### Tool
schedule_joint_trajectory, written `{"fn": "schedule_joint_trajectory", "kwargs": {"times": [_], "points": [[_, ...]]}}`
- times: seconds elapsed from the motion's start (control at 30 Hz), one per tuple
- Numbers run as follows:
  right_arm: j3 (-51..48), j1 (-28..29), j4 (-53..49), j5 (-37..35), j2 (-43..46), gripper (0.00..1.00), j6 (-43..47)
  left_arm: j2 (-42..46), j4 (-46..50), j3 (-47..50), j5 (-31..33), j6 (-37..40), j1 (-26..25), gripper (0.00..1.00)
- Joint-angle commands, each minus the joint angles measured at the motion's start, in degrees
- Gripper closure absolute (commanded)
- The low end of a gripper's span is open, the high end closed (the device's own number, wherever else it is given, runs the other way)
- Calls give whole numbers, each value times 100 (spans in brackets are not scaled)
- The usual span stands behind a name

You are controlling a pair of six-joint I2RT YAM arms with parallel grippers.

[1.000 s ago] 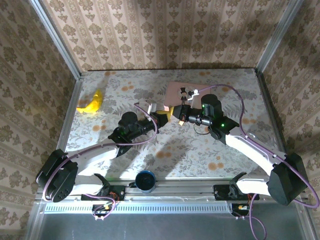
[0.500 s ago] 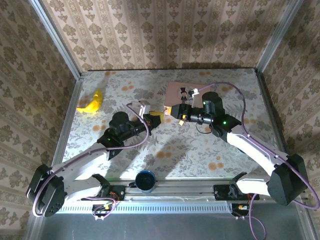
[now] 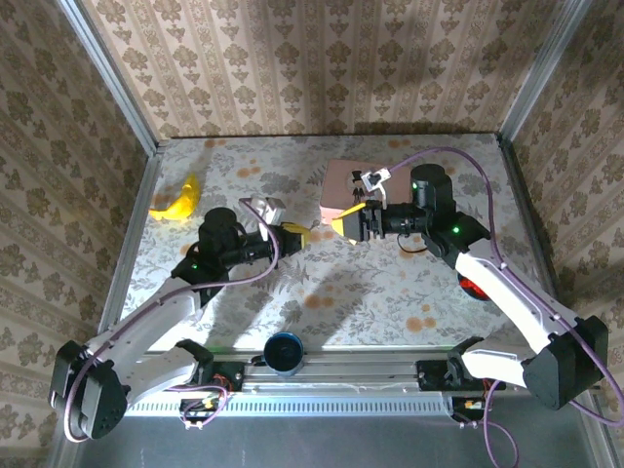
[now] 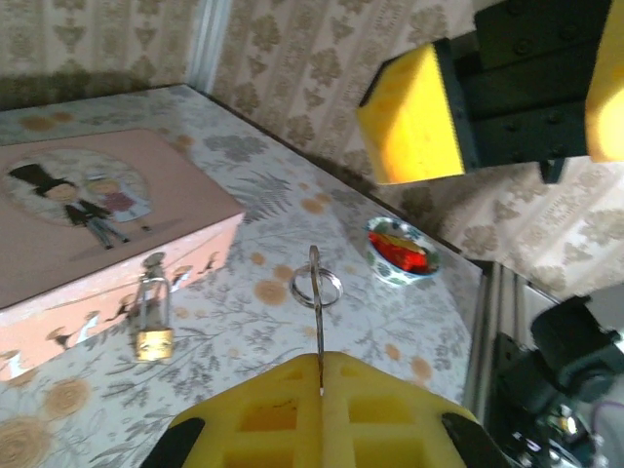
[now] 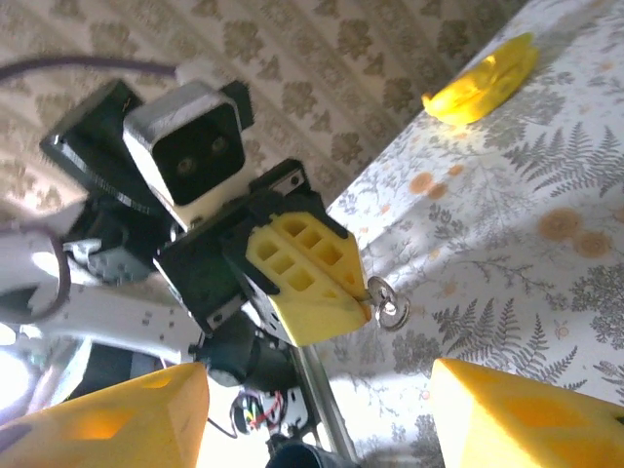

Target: Unlock the padlock with the key

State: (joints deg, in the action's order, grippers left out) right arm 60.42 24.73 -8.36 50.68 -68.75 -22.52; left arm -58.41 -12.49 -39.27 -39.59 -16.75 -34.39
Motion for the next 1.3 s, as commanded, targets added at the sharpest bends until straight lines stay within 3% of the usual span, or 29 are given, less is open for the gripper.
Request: {"fn": "schedule_joint_trajectory", "kwargs": {"times": [0.0,0.47,0.73,0.97,1.27], "points": [[307,0,-696,555,-54,38,883,36,377,-305,-783,298,7,100],[585,159,-824,927,-501,47,1157,-56,291,-415,-1002,208,-194,100],[653,278,-725,1022,-738,59,1121,-148,166,-415,-933,117,-261,100],[586,304,-762,997,-814,64,1122,-205,-50,-367,-910,-16,-261,100],[576,313,-878,844,-852,84,1197,-182,-89,-370,-886,-38,-244,100]]}}
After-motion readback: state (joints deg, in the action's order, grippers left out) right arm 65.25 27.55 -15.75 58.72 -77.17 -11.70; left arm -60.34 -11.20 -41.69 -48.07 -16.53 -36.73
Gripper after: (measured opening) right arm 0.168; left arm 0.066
